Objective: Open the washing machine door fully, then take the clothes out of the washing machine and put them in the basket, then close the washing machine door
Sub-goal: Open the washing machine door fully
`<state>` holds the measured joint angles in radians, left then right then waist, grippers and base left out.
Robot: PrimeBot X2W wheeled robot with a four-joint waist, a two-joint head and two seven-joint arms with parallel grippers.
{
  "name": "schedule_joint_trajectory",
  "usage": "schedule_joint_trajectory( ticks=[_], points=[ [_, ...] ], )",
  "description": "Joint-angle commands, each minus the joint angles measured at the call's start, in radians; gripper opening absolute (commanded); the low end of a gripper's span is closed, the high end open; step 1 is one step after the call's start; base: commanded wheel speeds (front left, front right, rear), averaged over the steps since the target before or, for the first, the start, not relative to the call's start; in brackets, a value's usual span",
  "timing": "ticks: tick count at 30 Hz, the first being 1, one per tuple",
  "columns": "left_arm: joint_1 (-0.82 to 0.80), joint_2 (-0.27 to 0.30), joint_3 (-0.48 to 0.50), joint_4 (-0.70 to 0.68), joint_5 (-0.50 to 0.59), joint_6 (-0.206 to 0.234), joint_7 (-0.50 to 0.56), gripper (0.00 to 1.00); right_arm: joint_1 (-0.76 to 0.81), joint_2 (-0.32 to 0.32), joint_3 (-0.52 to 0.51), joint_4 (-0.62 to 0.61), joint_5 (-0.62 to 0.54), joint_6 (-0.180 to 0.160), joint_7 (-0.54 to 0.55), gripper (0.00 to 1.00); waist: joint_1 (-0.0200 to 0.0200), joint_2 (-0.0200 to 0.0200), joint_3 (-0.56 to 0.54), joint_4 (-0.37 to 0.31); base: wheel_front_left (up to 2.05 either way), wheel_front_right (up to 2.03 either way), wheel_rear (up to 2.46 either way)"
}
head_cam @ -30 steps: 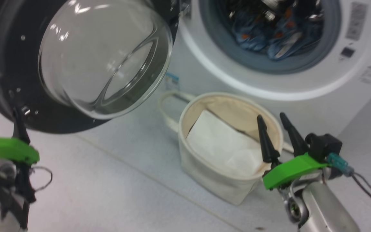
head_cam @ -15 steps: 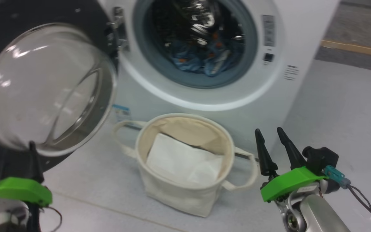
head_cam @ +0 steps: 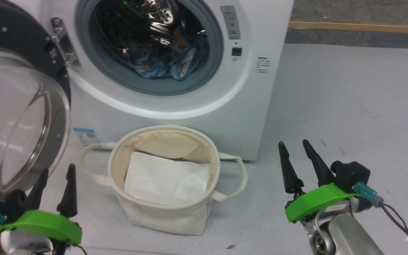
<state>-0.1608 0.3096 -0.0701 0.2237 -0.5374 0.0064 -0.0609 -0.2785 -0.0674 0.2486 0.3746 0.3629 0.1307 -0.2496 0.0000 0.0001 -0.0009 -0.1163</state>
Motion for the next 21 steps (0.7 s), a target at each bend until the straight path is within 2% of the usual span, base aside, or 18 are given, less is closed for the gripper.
schedule_joint_trajectory(
  ticks=[1,7,10,16,21],
  points=[
    [-0.03,0.038,0.046,-0.033,0.014,0.004,-0.02,1.0,-0.034,0.015,0.024,-0.031,0.003,0.0,-0.012,1.0,0.0,-0.0001,0.0,-0.024,0.0,0.0,0.0],
    [-0.038,0.048,0.062,0.007,0.027,0.029,-0.05,1.0,-0.036,0.011,0.036,-0.024,0.003,0.0,-0.012,1.0,0.0,-0.0001,-0.006,-0.054,0.0,0.0,0.0],
    [-0.044,0.047,0.079,0.038,0.004,0.028,-0.052,1.0,-0.035,0.007,0.029,-0.026,0.002,0.0,-0.012,1.0,0.0,-0.0001,-0.007,-0.07,0.0,0.0,0.0],
    [-0.052,0.048,0.095,0.046,-0.055,-0.03,-0.07,1.0,-0.029,0.005,0.014,-0.035,-0.001,0.0,-0.012,1.0,0.0,-0.0001,-0.002,-0.1,0.0,0.0,0.0],
    [-0.046,0.063,0.096,0.051,-0.058,-0.036,-0.066,1.0,-0.029,0.007,0.007,-0.034,-0.001,0.0,-0.012,1.0,0.0,-0.0001,0.001,-0.115,0.0,0.0,0.0]
  ],
)
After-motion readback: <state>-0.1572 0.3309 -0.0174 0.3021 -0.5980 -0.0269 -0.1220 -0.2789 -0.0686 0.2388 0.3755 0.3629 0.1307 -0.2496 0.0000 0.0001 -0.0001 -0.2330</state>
